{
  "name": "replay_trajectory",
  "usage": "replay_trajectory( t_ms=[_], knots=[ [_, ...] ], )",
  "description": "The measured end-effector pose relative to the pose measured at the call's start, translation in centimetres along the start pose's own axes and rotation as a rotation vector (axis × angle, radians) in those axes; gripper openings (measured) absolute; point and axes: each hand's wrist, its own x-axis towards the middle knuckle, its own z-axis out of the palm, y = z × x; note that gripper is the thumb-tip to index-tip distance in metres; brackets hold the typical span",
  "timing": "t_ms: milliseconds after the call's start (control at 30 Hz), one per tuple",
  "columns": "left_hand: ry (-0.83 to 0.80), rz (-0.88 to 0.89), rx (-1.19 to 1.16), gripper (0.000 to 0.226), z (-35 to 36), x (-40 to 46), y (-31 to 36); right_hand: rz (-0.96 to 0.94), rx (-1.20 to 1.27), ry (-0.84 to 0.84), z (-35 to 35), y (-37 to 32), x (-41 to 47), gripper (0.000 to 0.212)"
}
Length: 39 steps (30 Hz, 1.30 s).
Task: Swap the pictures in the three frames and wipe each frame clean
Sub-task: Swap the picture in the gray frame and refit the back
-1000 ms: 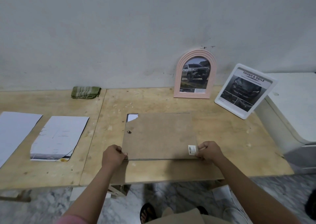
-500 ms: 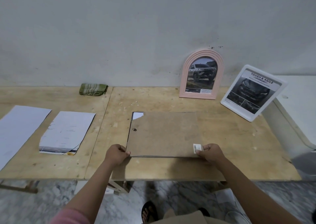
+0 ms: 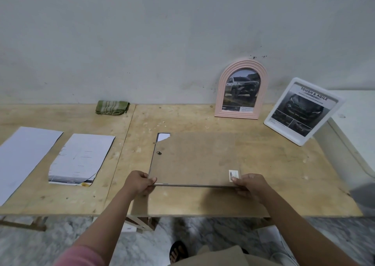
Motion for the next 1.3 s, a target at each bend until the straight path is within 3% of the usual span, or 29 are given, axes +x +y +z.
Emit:
replay_trajectory(
  t_ms=[300,433,633,767,867,900,967,1000,1067,1300],
  knots=[
    [0.099,0.044,0.295,0.027,0.4,0.1,1.2,0.002,-0.088,0.047,0.1,-0.3,0.7,0.025],
    [0.094,0.111,0.572,0.080,1.0,-0.1,2.0,-0.089,-0.157,0.129,0.7,0.0,1.3,0.024],
    [0.027,0.307,0.844,0.088,2.9,-0.4,2.5,-0.150,-0.403,0.187,0.8,0.3,2.1,0.029],
    [0.001,0.445,0.867,0.076,4.8,-0.1,2.0,-0.232,-0.733,0.274,0.9,-0.5,1.0,0.030],
    [-0.045,0.544,0.921,0.071,6.2,0.0,1.8,-0.509,-0.873,0.347,2.2,-0.5,0.7,0.025],
    [-0.070,0.578,0.943,0.067,6.6,0.0,1.7,-0.611,-0.902,0.337,2.9,-0.2,0.8,0.028],
    [-0.107,0.603,0.967,0.061,7.4,-0.1,1.5,-0.731,-0.984,0.194,4.5,0.4,1.6,0.053],
    [-0.110,0.600,0.963,0.059,7.6,-0.1,1.5,-0.753,-1.081,0.137,5.2,0.5,1.7,0.065],
    [-0.103,0.593,0.949,0.058,7.8,0.0,1.3,-0.657,-1.197,0.057,6.3,0.9,1.6,0.069],
    [-0.069,0.581,0.941,0.059,8.1,0.0,1.3,-0.674,-1.221,0.159,7.0,2.3,2.9,0.066]
  ],
)
